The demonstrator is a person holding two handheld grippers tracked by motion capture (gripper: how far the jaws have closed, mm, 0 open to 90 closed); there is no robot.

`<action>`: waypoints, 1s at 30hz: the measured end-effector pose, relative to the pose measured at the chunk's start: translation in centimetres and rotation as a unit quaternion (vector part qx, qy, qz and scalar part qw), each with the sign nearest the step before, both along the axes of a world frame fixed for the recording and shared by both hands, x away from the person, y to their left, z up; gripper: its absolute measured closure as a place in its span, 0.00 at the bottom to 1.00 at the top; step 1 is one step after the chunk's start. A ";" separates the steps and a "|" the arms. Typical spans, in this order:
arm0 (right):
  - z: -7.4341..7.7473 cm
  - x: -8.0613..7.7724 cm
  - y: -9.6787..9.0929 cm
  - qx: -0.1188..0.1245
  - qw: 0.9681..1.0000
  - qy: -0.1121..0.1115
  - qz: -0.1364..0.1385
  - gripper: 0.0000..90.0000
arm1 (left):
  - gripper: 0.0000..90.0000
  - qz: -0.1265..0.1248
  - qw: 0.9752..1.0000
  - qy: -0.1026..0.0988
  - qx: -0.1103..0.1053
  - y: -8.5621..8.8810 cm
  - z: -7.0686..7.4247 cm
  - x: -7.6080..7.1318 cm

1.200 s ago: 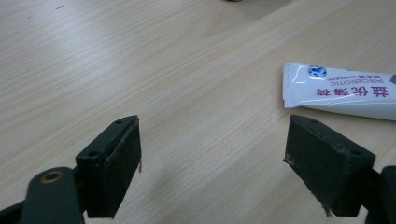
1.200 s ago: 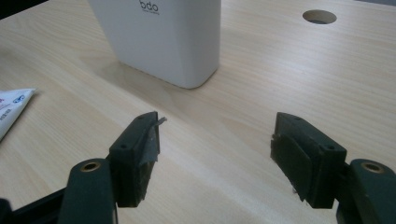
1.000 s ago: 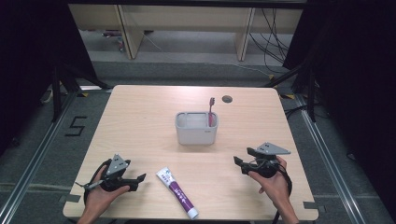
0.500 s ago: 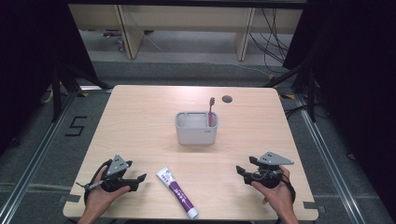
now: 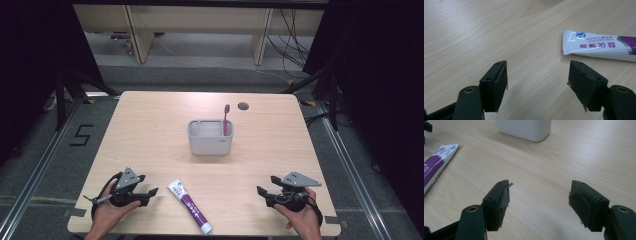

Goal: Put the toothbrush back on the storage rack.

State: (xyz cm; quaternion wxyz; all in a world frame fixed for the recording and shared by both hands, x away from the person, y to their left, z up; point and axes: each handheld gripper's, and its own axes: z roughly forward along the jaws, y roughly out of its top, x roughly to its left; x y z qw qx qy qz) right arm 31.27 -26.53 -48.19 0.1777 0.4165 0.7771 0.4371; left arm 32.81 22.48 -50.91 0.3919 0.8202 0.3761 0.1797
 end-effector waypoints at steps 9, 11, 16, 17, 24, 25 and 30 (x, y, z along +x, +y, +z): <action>-0.2 -1.1 -0.2 0.010 1.000 0.016 -0.005 0.37 | 0.36 -0.010 1.000 -0.003 -0.003 -0.7 0.1 -0.4; -0.4 -1.1 -0.3 0.015 1.000 0.011 0.002 0.37 | 0.36 -0.020 1.000 -0.003 0.003 -0.8 0.1 -0.4; -0.4 -1.6 -0.6 0.008 1.000 0.017 0.000 0.37 | 0.38 -0.028 1.000 -0.005 0.004 -1.3 0.2 -0.7; -0.4 -1.6 -0.6 0.004 1.000 0.014 -0.002 0.37 | 0.39 -0.028 1.000 -0.004 0.003 -1.4 0.2 -0.8; -0.5 -2.1 -0.7 0.003 1.000 0.020 -0.001 0.37 | 0.43 -0.042 0.999 -0.002 0.006 -1.9 0.3 -1.1; -0.5 -2.2 -0.6 0.011 1.000 0.022 -0.004 0.37 | 0.43 -0.044 0.999 -0.003 0.006 -2.1 0.2 -1.2; -0.6 -2.2 -0.7 0.000 1.000 0.012 0.003 0.37 | 0.49 -0.060 0.998 -0.004 0.007 -2.7 0.2 -1.6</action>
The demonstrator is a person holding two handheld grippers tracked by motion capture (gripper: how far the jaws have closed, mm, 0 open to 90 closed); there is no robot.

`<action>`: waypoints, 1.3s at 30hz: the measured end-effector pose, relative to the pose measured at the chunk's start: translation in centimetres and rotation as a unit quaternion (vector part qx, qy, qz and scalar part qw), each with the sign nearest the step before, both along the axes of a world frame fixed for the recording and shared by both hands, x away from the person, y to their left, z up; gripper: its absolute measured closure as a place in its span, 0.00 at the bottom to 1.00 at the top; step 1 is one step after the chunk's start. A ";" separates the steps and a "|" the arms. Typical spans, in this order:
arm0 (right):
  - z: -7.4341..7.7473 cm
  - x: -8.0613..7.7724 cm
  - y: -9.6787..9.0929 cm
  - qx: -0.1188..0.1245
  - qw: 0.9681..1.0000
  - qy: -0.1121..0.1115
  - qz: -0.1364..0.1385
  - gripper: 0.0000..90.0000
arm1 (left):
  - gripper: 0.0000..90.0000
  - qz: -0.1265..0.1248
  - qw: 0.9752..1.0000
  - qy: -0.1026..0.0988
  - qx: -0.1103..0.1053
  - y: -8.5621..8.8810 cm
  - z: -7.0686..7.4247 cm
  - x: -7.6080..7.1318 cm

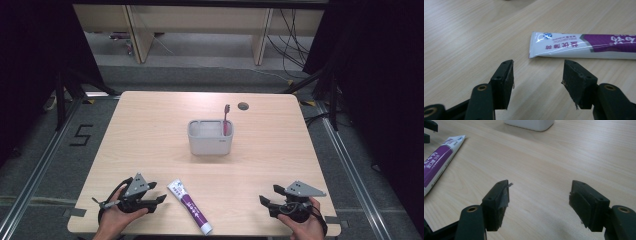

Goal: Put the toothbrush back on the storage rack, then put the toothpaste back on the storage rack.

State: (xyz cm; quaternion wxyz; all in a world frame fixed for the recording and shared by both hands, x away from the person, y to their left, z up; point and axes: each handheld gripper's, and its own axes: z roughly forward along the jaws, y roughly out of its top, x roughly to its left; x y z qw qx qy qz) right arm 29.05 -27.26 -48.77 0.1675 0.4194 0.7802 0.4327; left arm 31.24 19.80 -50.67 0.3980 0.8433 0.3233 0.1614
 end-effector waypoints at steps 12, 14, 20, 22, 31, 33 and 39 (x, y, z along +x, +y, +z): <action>-0.4 0.2 -0.1 -0.003 1.000 0.002 0.003 0.37 | 0.78 -0.044 0.999 -0.004 -0.004 -2.1 -0.1 -0.9; -0.4 0.3 -0.1 -0.003 1.000 0.001 0.004 0.37 | 0.83 -0.051 0.999 -0.008 0.005 -2.5 -0.2 -1.1; -0.3 0.0 0.2 0.004 1.000 0.021 0.006 0.37 | 0.96 -0.062 0.998 -0.008 0.003 -3.3 -0.3 -1.3; -0.4 0.1 0.2 0.002 1.000 0.013 0.007 0.37 | 0.98 -0.054 0.998 -0.007 -0.004 -3.5 -0.5 -1.2; -0.4 0.1 0.2 0.002 1.000 0.012 0.007 0.37 | 1.00 -0.054 0.998 -0.006 0.010 -3.7 -0.6 -0.7; -0.4 0.2 0.1 -0.002 1.000 0.014 0.012 0.37 | 1.00 -0.052 0.999 -0.004 0.009 -3.8 -0.6 -0.5; -0.4 0.2 0.1 0.007 1.000 0.013 0.006 0.37 | 1.00 -0.057 0.998 -0.001 0.005 -4.8 -0.8 0.1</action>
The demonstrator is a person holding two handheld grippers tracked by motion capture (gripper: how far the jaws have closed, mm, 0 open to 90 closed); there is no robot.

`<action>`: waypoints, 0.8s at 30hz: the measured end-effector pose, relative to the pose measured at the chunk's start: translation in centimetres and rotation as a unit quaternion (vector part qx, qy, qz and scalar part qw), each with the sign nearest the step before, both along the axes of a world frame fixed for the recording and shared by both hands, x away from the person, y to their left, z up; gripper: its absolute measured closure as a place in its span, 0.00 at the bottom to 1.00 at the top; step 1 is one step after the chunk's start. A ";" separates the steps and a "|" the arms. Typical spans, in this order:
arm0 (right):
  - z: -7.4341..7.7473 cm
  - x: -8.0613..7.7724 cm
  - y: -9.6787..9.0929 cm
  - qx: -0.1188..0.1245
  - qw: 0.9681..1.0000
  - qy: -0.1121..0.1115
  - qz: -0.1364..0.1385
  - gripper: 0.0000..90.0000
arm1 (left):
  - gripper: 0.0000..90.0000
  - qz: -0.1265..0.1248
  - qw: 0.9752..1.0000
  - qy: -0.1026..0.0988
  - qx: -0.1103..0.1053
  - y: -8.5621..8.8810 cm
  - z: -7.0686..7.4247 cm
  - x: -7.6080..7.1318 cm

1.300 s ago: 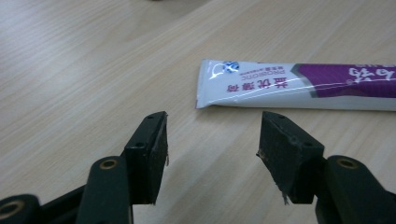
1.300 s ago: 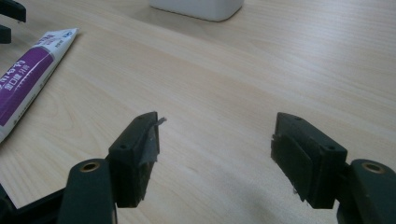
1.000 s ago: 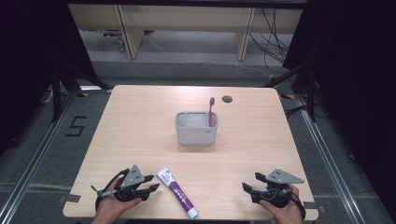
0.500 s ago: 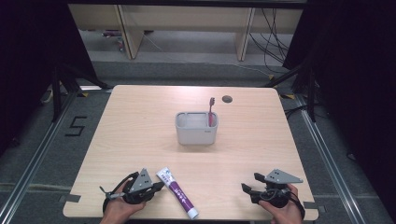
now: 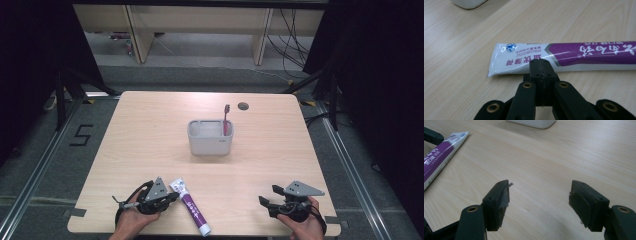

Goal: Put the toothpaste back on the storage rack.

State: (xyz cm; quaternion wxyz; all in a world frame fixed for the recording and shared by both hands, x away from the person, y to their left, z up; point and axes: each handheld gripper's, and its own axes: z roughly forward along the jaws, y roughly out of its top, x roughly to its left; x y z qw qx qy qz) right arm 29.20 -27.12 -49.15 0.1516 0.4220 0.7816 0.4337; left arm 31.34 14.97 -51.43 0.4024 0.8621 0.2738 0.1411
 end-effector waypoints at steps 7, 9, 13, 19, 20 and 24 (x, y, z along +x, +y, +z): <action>0.1 0.0 0.0 0.001 1.000 0.003 0.000 0.37 | 1.00 -0.019 1.000 0.001 0.008 -1.1 0.2 0.7; 0.1 0.1 -0.1 -0.003 1.000 -0.004 0.006 0.37 | 1.00 -0.021 1.000 0.000 0.009 -1.4 0.2 0.9; 0.1 0.1 -0.2 -0.003 1.000 -0.004 0.003 0.37 | 1.00 -0.031 0.999 0.000 0.009 -2.0 0.3 1.4; 0.2 0.1 -0.1 -0.010 1.000 -0.010 0.006 0.37 | 1.00 -0.042 0.999 0.003 0.012 -2.8 0.5 1.9; 0.1 0.1 -0.1 -0.012 1.000 -0.013 0.006 0.37 | 1.00 -0.040 0.999 0.006 0.011 -3.0 0.5 2.0; 0.1 0.1 -0.1 -0.012 1.000 -0.013 0.005 0.37 | 1.00 -0.047 0.999 0.007 0.016 -3.5 0.6 2.4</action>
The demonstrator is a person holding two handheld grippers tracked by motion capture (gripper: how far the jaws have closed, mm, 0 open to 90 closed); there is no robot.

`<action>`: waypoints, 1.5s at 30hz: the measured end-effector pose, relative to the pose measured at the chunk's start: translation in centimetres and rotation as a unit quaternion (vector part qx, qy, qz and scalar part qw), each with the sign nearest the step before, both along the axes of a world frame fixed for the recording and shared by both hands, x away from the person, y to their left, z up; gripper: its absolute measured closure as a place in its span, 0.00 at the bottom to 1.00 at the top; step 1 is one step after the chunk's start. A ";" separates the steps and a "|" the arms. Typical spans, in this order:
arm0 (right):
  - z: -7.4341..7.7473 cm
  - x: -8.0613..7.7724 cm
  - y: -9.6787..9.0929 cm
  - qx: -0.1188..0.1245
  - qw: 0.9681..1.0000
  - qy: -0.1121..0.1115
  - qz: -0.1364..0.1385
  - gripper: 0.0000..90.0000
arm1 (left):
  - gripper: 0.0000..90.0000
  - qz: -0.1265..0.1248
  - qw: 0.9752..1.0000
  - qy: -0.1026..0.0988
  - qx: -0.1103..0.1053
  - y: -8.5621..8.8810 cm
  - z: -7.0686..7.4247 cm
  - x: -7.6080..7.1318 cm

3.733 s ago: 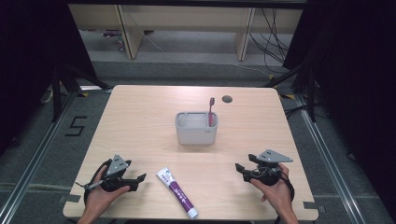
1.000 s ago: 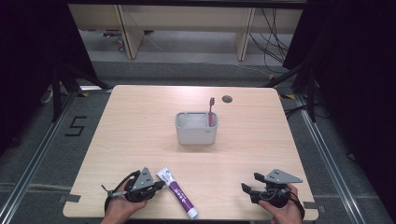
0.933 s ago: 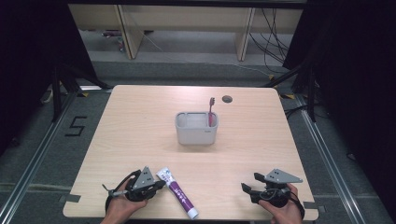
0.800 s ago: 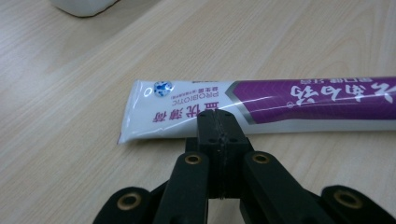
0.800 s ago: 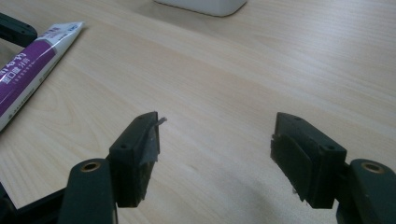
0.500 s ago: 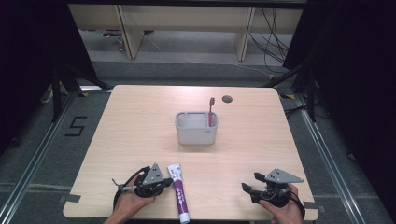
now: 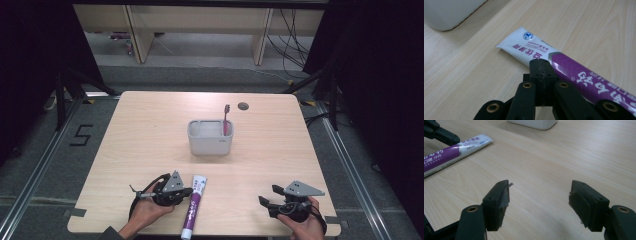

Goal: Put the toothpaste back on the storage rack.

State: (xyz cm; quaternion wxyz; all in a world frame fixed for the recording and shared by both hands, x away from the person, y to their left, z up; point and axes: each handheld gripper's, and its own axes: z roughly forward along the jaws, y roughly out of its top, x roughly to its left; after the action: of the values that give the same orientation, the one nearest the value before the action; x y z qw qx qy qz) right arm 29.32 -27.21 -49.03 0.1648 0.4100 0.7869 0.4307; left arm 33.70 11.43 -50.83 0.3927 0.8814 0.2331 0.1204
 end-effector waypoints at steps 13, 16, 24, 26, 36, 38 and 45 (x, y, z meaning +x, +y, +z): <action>0.0 -0.1 0.0 0.002 1.000 0.005 0.003 0.37 | 0.98 -0.025 0.999 0.021 0.011 -1.5 0.3 0.9; 0.1 -0.1 -0.1 0.003 1.000 0.005 0.003 0.37 | 0.98 -0.028 0.999 0.024 0.013 -1.7 0.2 0.9; 0.0 -0.2 0.1 0.016 1.000 0.017 -0.002 0.37 | 0.80 -0.008 1.000 0.029 0.002 -0.8 1.2 1.2; 0.1 0.0 -0.2 0.010 1.000 0.012 0.002 0.37 | 0.69 0.003 0.998 0.058 -0.007 -0.3 1.4 1.4; -0.1 0.0 -0.1 0.007 1.000 0.009 0.004 0.37 | 0.30 0.020 0.992 0.125 0.018 -0.2 3.1 0.4; -0.1 -0.1 0.1 0.016 1.000 0.022 -0.005 0.37 | 0.27 0.006 0.991 0.129 0.033 -0.8 3.3 -0.3; -0.1 -0.1 0.1 0.014 1.000 0.018 0.002 0.37 | 0.32 -0.007 0.990 0.127 0.067 -2.0 2.7 -1.4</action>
State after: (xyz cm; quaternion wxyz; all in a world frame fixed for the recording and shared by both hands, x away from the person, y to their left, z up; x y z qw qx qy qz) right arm 29.19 -27.10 -49.14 0.1437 0.4181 0.7846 0.4347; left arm 32.30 9.42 -48.10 0.3004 0.9156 0.2666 0.0201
